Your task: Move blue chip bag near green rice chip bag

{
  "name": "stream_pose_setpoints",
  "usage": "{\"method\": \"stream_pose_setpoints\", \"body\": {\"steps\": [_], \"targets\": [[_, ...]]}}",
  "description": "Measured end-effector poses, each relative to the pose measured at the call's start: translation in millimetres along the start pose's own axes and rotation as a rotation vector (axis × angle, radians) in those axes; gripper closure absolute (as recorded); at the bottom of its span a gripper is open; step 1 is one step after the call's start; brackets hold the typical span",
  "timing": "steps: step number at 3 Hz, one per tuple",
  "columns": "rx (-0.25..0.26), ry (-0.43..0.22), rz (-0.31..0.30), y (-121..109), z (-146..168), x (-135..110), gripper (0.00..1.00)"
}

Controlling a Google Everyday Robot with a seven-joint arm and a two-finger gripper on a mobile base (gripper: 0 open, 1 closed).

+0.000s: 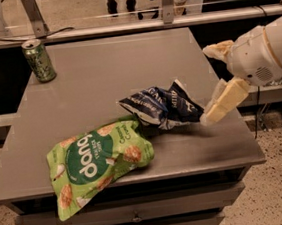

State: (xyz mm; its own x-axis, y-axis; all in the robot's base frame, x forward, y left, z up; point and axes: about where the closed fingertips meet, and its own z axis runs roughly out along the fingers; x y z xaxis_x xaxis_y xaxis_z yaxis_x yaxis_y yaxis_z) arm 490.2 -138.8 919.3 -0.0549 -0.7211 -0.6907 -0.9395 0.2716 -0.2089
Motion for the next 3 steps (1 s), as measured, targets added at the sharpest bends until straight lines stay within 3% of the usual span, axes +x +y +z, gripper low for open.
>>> {"method": "stream_pose_setpoints", "body": {"steps": [1, 2, 3], "targets": [[0.107, -0.001, -0.012, -39.0, -61.7, 12.8, 0.00], [0.208, -0.015, -0.027, -68.1, -118.8, 4.4, 0.00], [0.235, -0.024, -0.044, -73.4, -130.3, -5.3, 0.00]]}}
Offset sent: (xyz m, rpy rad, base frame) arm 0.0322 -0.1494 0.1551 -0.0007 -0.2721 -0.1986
